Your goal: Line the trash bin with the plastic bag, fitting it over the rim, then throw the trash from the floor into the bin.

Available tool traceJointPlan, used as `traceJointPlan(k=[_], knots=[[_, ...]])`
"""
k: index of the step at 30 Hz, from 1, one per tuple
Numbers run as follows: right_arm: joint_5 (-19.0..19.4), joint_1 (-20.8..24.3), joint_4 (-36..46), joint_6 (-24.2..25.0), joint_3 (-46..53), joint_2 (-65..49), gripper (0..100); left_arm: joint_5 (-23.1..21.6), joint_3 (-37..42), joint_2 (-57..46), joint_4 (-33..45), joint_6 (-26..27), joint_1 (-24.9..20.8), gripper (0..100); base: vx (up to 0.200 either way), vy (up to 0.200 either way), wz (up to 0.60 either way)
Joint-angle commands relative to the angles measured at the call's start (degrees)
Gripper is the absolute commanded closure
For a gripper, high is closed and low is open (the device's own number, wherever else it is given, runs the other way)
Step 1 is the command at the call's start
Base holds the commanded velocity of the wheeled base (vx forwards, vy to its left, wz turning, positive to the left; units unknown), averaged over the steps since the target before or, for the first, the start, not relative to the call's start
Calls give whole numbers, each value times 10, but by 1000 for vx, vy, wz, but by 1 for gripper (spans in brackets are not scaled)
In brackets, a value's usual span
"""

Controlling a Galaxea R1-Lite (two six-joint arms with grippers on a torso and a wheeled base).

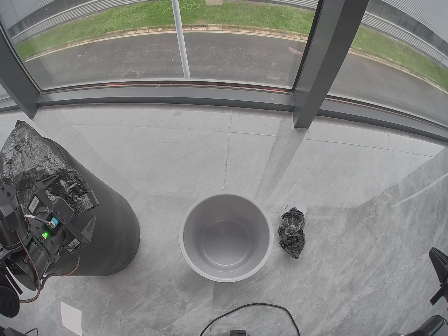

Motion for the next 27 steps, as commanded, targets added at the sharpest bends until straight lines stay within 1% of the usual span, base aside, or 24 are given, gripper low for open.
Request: traceJointPlan(k=[1,6,13,15,16,18,19,20,27], knots=[[1,0,1,-1,1,-5,100,4,-4,5,-11,1,-1,0,0,0,0],[2,0,0,-1,5,-5,100,5,-4,9,-44,2,-1,0,0,0,0],[2,0,0,-1,5,-9,100,19,0,22,-49,6,-1,0,0,0,0],[2,0,0,-1,5,-9,100,30,-1,35,-83,26,0,0,0,0,0],[2,0,0,-1,5,-8,100,32,-1,40,-91,28,0,0,0,0,0],[5,0,1,-1,6,-9,100,38,1,58,-137,32,1,0,0,0,0],[5,0,1,-1,6,-9,100,38,1,58,-137,32,1,0,0,0,0],[10,0,1,-1,8,-9,100,38,2,71,-161,38,3,0,0,0,0],[10,0,1,-1,8,-14,100,39,2,96,-172,53,7,0,0,0,0]])
